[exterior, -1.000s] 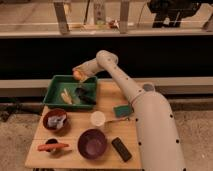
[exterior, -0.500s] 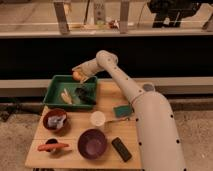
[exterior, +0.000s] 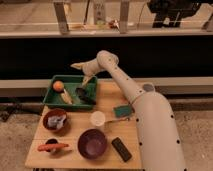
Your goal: Place apple in tray
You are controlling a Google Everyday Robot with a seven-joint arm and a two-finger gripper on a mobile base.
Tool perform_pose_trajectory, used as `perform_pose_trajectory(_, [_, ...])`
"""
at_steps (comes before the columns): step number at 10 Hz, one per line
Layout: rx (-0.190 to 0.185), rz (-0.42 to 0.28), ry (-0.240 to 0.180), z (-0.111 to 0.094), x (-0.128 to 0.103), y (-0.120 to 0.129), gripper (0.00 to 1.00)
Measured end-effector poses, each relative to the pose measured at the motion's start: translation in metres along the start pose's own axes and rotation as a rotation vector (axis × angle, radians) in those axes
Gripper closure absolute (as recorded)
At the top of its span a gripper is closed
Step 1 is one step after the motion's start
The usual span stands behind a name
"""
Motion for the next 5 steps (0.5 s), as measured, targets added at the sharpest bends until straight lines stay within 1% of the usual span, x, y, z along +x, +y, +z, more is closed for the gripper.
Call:
perform_pose_trajectory(2, [-0.002,-0.004,-0.008,0.0004,-0.0014,-0.0002,0.20])
perform_pose_trajectory(5, [-0.003,-0.004,-0.011,0.0021,-0.0022,0.0002,0.20])
